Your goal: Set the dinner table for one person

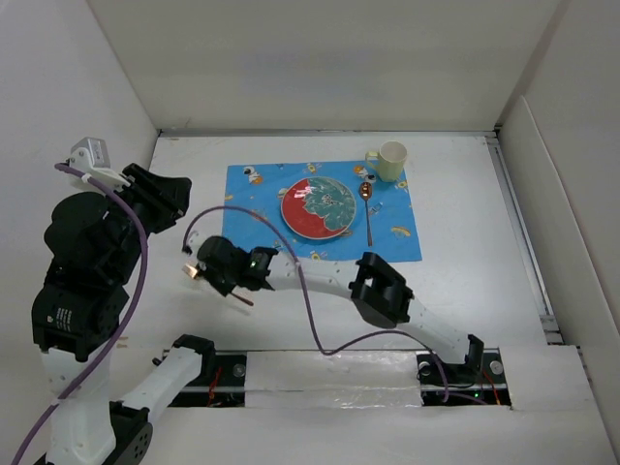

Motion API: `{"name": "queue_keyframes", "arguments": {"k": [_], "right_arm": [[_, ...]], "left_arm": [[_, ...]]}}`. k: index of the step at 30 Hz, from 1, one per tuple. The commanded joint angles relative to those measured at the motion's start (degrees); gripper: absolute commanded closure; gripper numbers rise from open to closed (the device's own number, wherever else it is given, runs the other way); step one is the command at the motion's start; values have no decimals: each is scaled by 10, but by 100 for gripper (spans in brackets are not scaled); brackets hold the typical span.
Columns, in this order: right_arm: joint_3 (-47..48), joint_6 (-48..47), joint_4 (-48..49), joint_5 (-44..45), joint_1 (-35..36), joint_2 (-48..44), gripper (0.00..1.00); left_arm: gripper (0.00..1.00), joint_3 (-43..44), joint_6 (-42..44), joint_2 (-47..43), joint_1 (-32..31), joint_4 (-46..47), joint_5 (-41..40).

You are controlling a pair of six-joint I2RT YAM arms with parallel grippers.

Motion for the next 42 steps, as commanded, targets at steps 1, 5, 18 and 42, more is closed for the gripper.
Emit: {"name": "queue_keyframes", "arguments": {"k": [1, 5, 18, 42], "right_arm": [[13, 101, 12, 14, -98, -93, 100], [35, 177, -22, 52, -164, -84, 100], [45, 431, -25, 68, -241, -24, 100], [89, 461, -33, 76, -231, 69, 100]], "left_arm": [[70, -14, -5, -4, -2, 30, -22], [71, -57, -10, -4, -2, 51, -24], [71, -167, -25, -11, -2, 113, -5], [71, -220, -19, -28, -2, 107, -1]]}}
